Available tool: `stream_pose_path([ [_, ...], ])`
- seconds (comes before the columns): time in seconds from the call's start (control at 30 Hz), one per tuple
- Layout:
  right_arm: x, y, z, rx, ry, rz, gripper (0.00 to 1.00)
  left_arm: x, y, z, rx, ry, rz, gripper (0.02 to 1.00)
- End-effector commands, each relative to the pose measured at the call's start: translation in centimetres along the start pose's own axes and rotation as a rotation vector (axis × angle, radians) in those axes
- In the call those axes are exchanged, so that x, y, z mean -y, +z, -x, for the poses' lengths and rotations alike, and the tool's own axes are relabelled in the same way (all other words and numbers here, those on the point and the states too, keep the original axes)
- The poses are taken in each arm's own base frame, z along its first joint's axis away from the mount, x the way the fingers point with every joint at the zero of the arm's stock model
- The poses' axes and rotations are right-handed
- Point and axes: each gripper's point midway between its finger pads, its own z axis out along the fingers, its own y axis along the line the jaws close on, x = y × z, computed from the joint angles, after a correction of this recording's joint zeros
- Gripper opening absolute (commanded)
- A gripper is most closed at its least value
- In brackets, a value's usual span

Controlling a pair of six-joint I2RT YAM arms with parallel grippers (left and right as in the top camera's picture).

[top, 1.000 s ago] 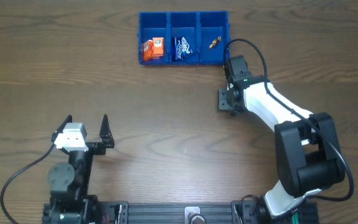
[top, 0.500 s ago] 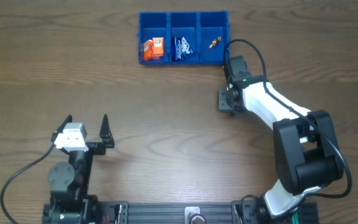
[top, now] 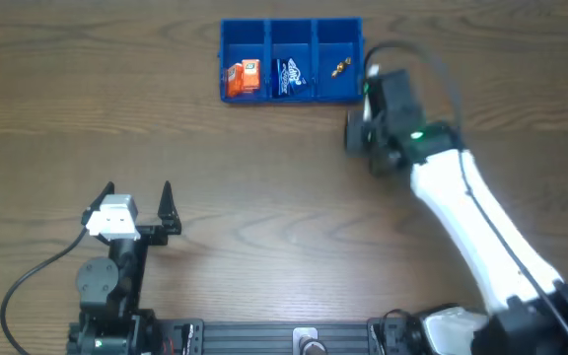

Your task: Sort Candies Into Trays

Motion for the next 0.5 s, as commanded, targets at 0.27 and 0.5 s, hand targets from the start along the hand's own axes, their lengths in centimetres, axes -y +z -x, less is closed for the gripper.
stream_pose_path([
  [0.27, -1.9, 4.1, 14.8, 0.075, -0.102, -0.109, 0.233, -0.3, 0.1, -1.7, -0.051, 0.015, 0.010, 0.998],
  [0.5, -0.2, 10.8, 12.4, -0.035, -0.037, -0.144, 0.231, -0.3, 0.1, -1.7, -0.051, 0.015, 0.010, 0.998],
])
